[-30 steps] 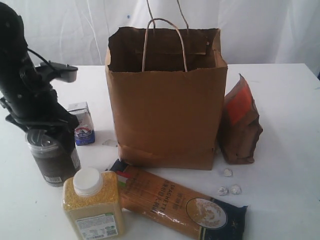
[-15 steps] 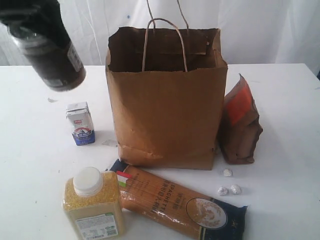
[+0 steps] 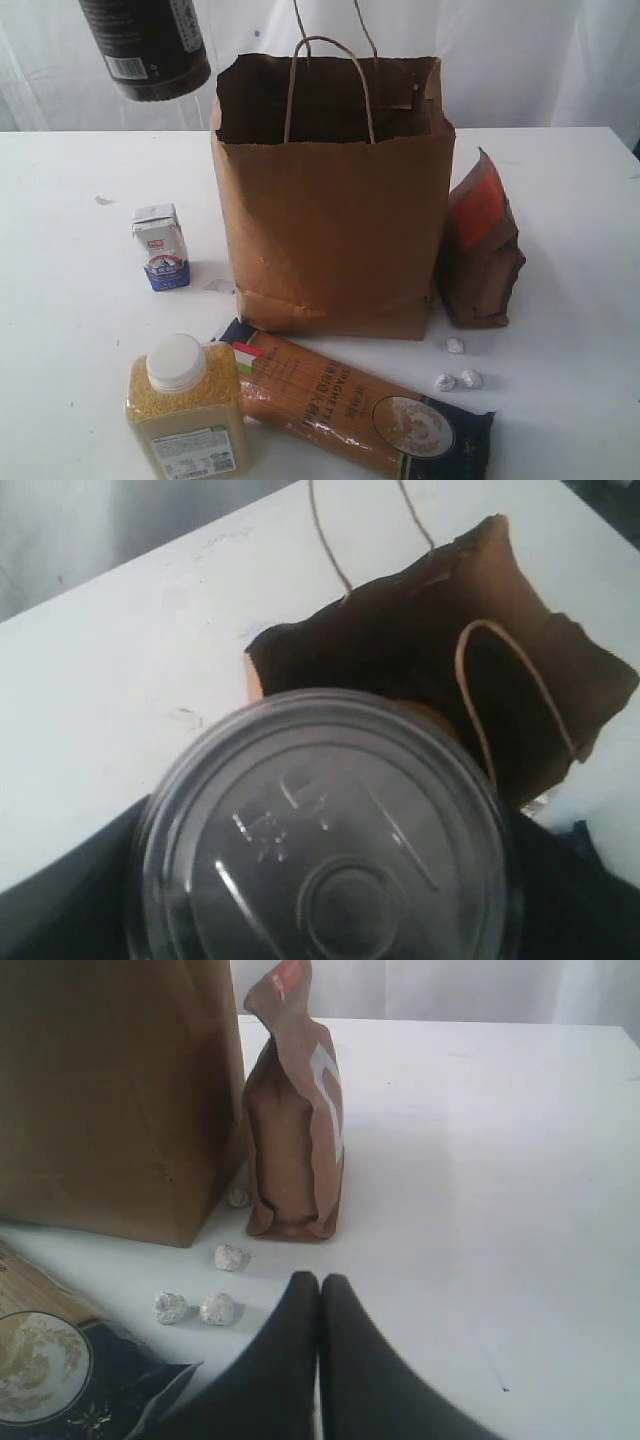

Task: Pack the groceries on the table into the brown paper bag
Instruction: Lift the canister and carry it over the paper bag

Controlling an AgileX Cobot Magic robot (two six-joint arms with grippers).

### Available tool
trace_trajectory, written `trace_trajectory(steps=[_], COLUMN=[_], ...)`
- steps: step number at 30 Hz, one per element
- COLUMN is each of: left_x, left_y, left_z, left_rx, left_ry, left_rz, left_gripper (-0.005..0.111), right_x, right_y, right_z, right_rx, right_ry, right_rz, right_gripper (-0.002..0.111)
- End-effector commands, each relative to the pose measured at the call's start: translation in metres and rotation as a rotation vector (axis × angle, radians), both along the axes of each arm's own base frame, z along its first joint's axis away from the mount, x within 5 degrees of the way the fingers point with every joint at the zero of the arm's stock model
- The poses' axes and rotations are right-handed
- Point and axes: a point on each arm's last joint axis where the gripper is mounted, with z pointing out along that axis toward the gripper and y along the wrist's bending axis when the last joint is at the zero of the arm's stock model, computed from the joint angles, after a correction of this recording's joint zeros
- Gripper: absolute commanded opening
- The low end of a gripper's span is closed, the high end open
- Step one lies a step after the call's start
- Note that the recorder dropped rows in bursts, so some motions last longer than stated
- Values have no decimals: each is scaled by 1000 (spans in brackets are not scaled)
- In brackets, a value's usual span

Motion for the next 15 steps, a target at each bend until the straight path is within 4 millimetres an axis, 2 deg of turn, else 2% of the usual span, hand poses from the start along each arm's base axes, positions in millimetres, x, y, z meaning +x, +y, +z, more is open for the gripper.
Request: trace_trajectory(steps=[1, 8, 12, 15], left_x=[-1, 13, 16, 21], left_y=[-8, -19, -35, -48], left_z=[1, -1, -2, -9], left_rx=[-14, -54, -51, -27], left_ry=[65, 72, 33, 12], left_rz=[-87, -142, -187, -217], left_gripper=[0, 0, 0, 0], right_x=[0, 0, 0, 0], right_y=[0, 0, 0, 0], right_z=[0, 0, 0, 0], right_rx=[-2, -2, -2, -2], right_ry=[-10, -10, -10, -10], right_rz=[-4, -4, -4, -4], right_gripper=[0, 0, 0, 0])
